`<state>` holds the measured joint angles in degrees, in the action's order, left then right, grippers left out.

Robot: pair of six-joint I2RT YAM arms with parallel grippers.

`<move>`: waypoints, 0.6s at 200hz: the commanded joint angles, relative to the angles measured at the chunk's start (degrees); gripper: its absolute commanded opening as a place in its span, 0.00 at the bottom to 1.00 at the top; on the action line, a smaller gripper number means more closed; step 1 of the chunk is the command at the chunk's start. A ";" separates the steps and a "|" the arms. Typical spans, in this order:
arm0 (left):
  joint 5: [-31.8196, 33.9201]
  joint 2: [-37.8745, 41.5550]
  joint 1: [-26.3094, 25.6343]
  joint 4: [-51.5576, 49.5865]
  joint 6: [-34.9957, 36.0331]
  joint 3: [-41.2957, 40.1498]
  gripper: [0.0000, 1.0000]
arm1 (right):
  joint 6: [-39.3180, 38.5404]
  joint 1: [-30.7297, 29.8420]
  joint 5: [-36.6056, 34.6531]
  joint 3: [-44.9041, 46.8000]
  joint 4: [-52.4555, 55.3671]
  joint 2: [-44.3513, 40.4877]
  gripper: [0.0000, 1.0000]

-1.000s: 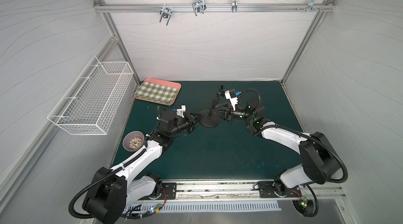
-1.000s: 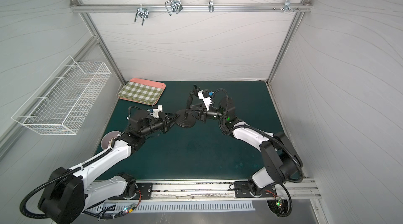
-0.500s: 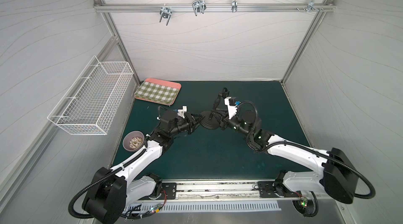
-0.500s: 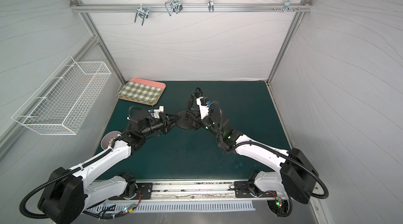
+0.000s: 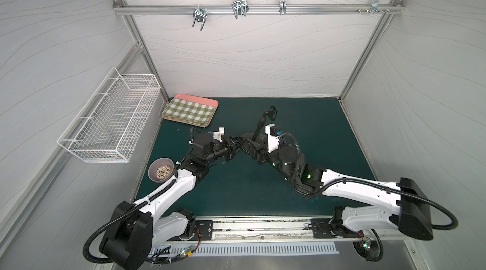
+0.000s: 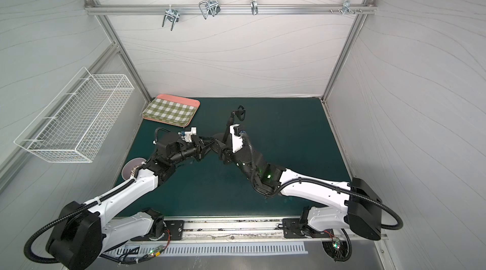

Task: Assemble a microphone stand
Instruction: Screw the microphone stand pole into the microphone stand base.

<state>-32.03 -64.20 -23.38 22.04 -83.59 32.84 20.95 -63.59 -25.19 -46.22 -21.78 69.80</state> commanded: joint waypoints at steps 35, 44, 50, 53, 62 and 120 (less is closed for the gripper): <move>-0.38 1.01 0.09 7.04 -1.27 2.00 0.00 | -0.91 21.07 51.41 4.91 -7.16 -4.16 0.68; -0.36 1.04 0.08 7.05 -1.30 1.97 0.00 | -0.91 22.84 57.01 4.53 -9.15 -2.69 0.67; -0.36 1.01 0.08 7.05 -1.31 1.94 0.00 | -1.01 23.77 59.77 4.16 -10.35 -1.51 0.66; -0.32 1.01 0.08 7.03 -1.37 1.96 0.00 | -1.20 24.19 61.15 3.87 -10.66 -0.91 0.66; -0.40 1.03 0.07 7.04 -1.35 1.96 0.00 | -1.65 25.14 64.26 3.09 -11.66 0.86 0.64; -0.26 1.81 0.08 6.26 -1.18 1.96 0.00 | -3.80 27.72 72.68 -2.86 -15.55 10.97 0.55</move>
<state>-31.66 -64.20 -23.38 21.98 -83.59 32.84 19.29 -36.58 40.12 -45.78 -33.01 78.26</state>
